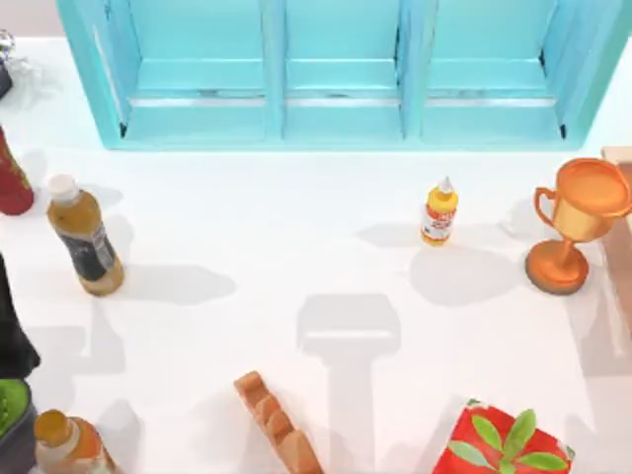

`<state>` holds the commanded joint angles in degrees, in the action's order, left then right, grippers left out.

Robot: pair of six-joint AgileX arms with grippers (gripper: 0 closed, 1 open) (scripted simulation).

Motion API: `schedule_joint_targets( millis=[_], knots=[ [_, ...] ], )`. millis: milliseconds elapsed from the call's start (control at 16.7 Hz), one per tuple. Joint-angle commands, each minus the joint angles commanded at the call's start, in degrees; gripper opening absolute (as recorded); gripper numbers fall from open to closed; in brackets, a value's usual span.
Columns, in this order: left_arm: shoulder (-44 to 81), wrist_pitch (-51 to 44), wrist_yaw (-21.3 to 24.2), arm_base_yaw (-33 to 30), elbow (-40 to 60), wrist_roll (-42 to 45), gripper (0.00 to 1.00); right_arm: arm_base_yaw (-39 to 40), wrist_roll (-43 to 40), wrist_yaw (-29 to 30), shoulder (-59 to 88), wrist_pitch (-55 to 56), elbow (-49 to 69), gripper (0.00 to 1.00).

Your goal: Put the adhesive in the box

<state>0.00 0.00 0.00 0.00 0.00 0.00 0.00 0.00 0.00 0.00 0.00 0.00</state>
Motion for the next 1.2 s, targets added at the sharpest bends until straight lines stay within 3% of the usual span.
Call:
schedule_joint_targets(
  millis=[240,480,900,1200],
  knots=[
    [0.0,0.0,0.0,0.0,0.0,0.0,1.00,1.4,0.2,0.5,1.8,1.1,0.3,1.00],
    [0.0,0.0,0.0,0.0,0.0,0.0,1.00,10.0,1.7,3.9,12.4,7.7,2.4,1.00],
    [0.0,0.0,0.0,0.0,0.0,0.0,1.00,31.3,7.7,12.1,51.4,25.9,13.5,1.00],
    [0.0,0.0,0.0,0.0,0.0,0.0,1.00,41.9,14.3,23.5,81.5,35.7,24.8,1.00]
  ],
)
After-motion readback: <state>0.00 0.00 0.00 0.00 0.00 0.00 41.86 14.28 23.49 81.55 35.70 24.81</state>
